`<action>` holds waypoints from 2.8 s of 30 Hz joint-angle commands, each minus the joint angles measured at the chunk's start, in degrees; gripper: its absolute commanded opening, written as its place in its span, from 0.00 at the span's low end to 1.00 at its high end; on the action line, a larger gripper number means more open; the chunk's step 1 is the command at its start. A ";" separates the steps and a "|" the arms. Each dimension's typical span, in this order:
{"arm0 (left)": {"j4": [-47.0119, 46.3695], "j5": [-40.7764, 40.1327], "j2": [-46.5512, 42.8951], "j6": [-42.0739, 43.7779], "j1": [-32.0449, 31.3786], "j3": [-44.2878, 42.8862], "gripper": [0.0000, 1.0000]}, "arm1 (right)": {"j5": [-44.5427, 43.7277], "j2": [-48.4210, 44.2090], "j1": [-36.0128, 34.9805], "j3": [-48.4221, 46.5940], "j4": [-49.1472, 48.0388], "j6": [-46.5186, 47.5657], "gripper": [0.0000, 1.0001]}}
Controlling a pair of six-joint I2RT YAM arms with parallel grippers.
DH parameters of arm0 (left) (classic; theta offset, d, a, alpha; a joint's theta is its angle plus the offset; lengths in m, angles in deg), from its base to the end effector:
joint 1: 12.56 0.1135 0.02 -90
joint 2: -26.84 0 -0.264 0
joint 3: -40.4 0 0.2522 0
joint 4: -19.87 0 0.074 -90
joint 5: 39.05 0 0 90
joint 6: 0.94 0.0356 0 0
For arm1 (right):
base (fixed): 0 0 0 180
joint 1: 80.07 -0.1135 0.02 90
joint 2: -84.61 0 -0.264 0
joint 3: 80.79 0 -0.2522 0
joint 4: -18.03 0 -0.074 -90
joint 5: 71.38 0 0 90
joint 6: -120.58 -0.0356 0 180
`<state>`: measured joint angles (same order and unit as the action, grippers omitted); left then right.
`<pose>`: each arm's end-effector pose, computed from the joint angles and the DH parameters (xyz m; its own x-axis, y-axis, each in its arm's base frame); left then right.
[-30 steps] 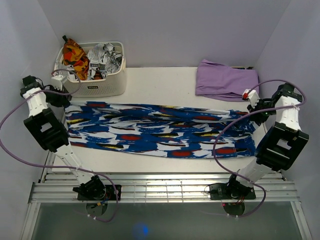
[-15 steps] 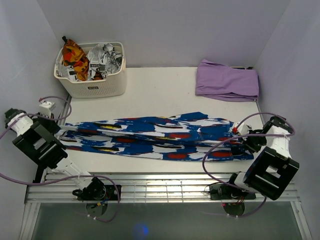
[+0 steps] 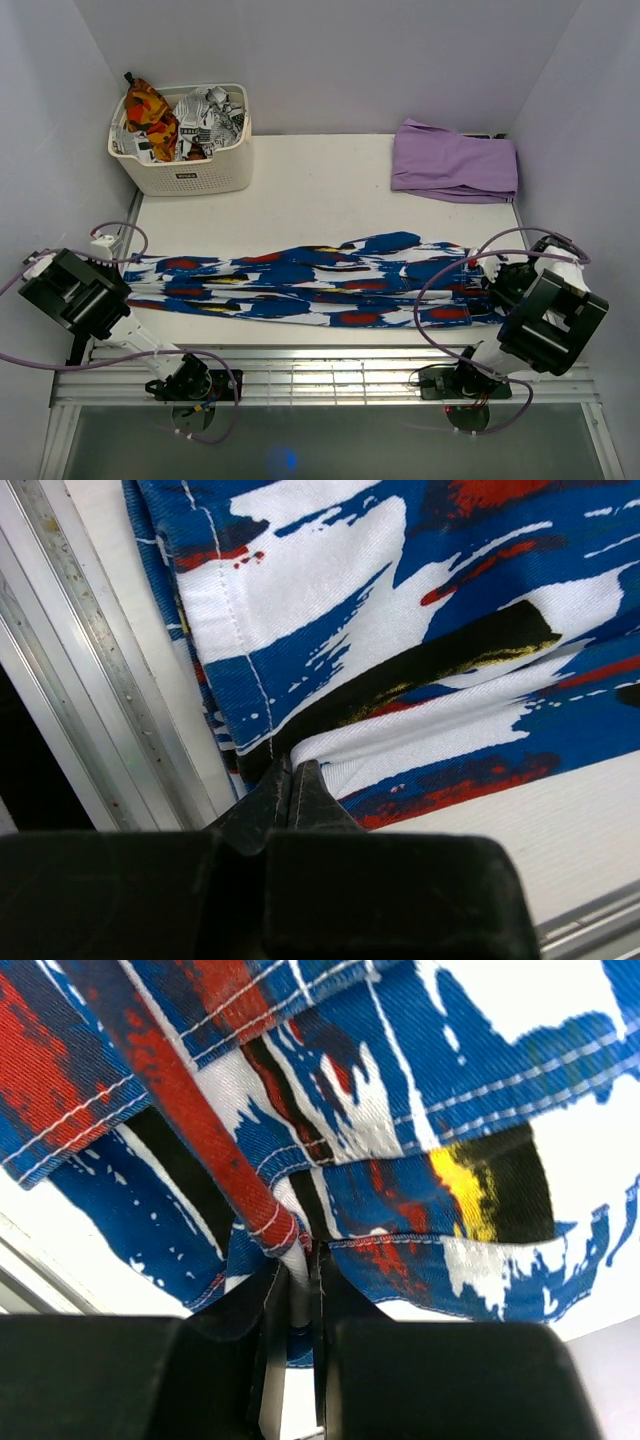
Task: Fold and stack the trousers
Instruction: Fold the trousers
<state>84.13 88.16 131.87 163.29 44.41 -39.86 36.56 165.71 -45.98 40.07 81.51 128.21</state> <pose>0.1920 0.2559 0.1605 -0.7853 0.1982 -0.5865 0.3445 0.9270 -0.1480 0.1897 -0.1151 0.1725 -0.3988 -0.8687 -0.2938 -0.8863 0.4473 -0.1196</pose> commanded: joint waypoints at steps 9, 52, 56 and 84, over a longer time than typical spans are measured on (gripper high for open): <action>2.49 1.72 -1.49 2.65 -0.11 -18.93 0.00 | -3.61 -2.87 1.86 -7.97 -2.34 2.30 0.08; -1.36 -6.88 -15.48 -27.01 -33.77 13.32 0.68 | -5.36 -2.27 -13.69 -14.92 13.06 -8.66 0.74; -4.35 -13.47 -7.84 -33.96 -33.59 10.78 0.61 | -7.38 2.65 -15.89 -9.47 5.67 -14.38 0.65; 1.46 0.23 -21.36 -26.24 -67.05 2.68 0.73 | -7.12 -8.06 -10.97 -10.43 8.92 -7.18 0.69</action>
<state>86.54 87.44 111.50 136.85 -17.11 -41.22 30.20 157.76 -57.34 27.81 90.36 117.00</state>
